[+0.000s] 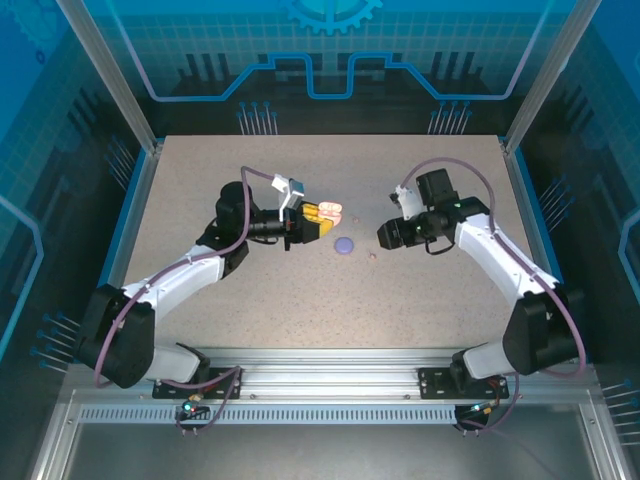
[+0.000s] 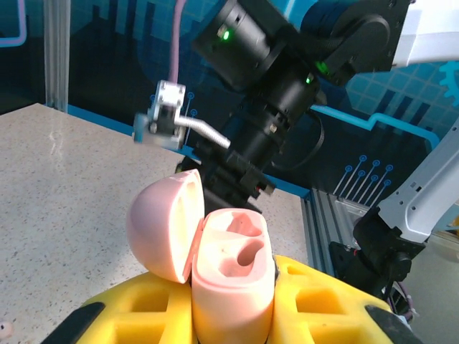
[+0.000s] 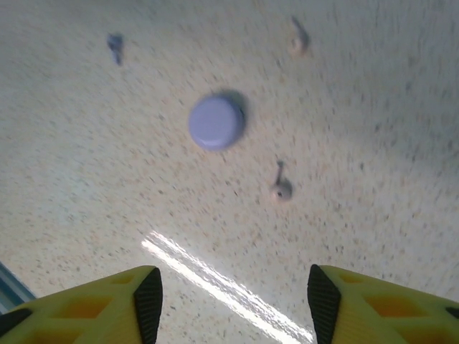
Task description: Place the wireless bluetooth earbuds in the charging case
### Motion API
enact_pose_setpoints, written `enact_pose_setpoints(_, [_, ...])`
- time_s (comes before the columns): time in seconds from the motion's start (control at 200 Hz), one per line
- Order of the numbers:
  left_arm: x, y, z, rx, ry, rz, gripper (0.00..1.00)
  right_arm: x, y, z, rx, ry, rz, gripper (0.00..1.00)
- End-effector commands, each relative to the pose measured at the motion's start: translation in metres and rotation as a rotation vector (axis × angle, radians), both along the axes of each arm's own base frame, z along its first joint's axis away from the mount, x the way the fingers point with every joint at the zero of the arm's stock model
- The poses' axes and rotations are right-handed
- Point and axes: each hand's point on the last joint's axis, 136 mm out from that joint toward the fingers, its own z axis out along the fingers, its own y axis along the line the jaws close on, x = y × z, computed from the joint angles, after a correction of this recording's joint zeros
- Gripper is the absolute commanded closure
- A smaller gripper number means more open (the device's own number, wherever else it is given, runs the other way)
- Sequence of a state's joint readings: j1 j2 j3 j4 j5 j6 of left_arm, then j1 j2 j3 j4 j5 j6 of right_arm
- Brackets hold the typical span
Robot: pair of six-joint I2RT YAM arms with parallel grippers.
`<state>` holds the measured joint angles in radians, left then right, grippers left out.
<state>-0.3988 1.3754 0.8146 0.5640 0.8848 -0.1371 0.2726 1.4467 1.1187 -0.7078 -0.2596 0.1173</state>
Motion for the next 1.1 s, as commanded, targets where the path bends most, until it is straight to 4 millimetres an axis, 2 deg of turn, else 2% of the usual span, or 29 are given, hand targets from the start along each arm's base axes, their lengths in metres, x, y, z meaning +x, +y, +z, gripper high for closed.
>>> enact_pose_setpoints(0.0, [0.000,0.006,0.010,-0.026,-0.036,0.032,0.99,-0.001,0.003,-0.023,-0.015,0.059,-0.044,0.44])
enact_pose_setpoints(0.165, [-0.001,0.009,0.011,-0.022,-0.038,0.045,0.98,-0.005,0.017,-0.054,-0.036,0.119,-0.041,0.49])
enact_pose_setpoints(0.39, [-0.001,0.012,0.010,-0.014,-0.034,0.060,0.98,-0.002,0.028,-0.084,-0.058,0.198,-0.049,0.64])
enact_pose_setpoints(0.54, [-0.002,0.012,0.010,-0.011,-0.033,0.061,0.98,0.000,0.042,-0.094,-0.039,0.223,-0.029,0.71])
enact_pose_setpoints(0.705, [-0.001,0.013,0.009,-0.009,-0.032,0.064,0.98,0.006,0.048,-0.103,-0.033,0.240,-0.040,0.74])
enact_pose_setpoints(1.096, [-0.002,0.014,0.009,0.000,-0.033,0.066,0.98,0.021,0.036,-0.120,-0.128,0.256,-0.125,0.78])
